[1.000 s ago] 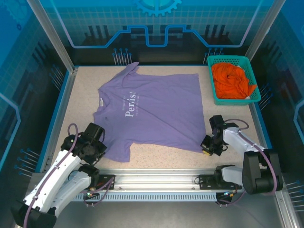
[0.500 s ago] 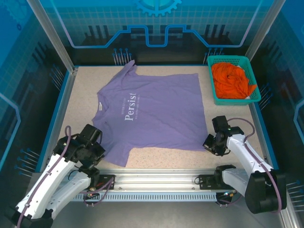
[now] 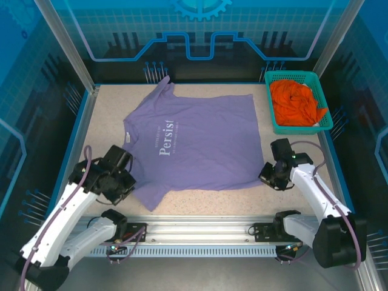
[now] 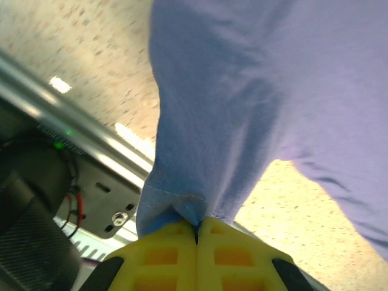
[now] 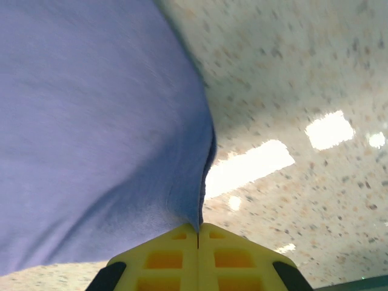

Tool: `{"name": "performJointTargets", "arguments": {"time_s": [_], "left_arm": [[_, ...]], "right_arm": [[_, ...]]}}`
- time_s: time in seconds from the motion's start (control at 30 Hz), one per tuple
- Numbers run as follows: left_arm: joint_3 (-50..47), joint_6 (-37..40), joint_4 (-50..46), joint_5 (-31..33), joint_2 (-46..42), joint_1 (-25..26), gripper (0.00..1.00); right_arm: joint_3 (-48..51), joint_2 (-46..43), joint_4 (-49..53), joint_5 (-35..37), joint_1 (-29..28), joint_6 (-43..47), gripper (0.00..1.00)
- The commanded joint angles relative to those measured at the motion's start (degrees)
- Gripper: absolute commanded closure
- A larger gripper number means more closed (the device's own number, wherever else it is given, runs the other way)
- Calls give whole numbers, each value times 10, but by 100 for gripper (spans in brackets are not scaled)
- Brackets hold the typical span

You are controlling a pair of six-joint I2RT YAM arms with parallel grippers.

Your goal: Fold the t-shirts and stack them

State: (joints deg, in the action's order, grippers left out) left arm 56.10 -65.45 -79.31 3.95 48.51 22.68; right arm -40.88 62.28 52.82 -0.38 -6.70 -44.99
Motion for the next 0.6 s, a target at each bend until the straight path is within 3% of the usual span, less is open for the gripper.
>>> {"name": "performJointTargets", "arguments": {"time_s": [0.0, 0.33, 0.57], "left_arm": [[48, 47, 54, 27, 51, -1, 100], [197, 153, 134, -8, 273, -106, 100], [300, 179, 160, -32, 421, -152, 100]], "right_arm": [[-48, 37, -13, 0, -8, 10, 100], [-162, 193, -60, 1, 11, 23, 100], [-195, 270, -86, -13, 54, 24, 100]]}}
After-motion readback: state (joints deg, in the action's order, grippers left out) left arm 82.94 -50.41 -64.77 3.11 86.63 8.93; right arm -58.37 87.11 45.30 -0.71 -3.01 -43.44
